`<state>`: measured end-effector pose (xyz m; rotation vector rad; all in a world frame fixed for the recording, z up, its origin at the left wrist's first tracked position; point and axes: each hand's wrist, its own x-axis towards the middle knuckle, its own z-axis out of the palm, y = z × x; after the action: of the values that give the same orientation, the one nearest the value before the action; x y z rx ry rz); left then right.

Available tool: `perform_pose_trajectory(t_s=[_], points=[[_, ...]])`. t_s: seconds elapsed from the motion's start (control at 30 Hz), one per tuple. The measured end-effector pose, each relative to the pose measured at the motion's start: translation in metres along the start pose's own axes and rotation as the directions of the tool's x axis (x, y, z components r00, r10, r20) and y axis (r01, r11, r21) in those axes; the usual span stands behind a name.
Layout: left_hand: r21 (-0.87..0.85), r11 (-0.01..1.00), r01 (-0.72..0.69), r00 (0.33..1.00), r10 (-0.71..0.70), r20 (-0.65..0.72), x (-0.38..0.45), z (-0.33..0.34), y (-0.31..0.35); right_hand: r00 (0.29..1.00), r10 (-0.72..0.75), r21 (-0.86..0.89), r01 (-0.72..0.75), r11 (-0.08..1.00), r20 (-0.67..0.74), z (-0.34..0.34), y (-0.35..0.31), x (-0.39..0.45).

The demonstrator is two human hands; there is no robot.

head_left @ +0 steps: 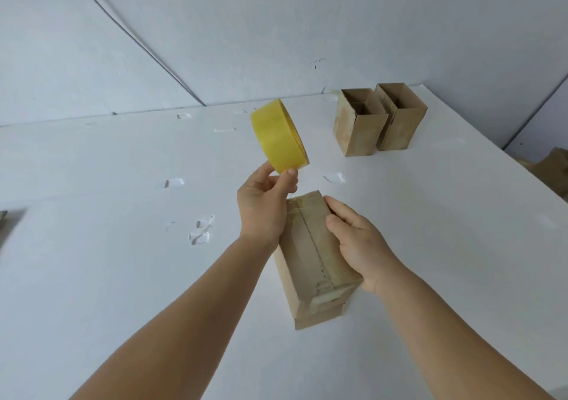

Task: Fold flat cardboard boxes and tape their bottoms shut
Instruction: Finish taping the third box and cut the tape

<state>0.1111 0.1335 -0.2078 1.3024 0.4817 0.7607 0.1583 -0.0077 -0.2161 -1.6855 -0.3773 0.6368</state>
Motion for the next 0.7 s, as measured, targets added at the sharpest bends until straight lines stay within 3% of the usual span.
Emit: perform_pose_trajectory(t_s=[0.2,0.33,0.4,0.53,0.7], points=[[0.115,0.993,0.030,0.995,-0.040,0.092,0.032,0.007,0.006,0.999,0.036,-0.011,-0.036,0.999,0.001,-0.004,-0.007,0.027],[0.189,0.982,0.008,0.982,-0.043,0.182,0.031,-0.005,0.022,0.997,-0.065,-0.081,0.060,0.995,-0.052,-0.012,-0.019,0.030],[0.202,0.979,0.021,0.957,-0.078,0.278,0.023,-0.011,0.033,0.991,-0.108,-0.004,0.108,0.994,-0.076,-0.015,-0.031,0.032],[0.272,0.962,0.030,0.872,-0.158,0.462,0.003,-0.020,0.051,0.979,-0.202,0.322,0.187,0.928,0.013,-0.024,-0.052,0.030],[0.368,0.929,0.045,0.827,-0.241,0.509,-0.013,-0.029,0.066,0.952,-0.229,0.337,0.151,0.929,0.206,-0.041,-0.063,0.016]])
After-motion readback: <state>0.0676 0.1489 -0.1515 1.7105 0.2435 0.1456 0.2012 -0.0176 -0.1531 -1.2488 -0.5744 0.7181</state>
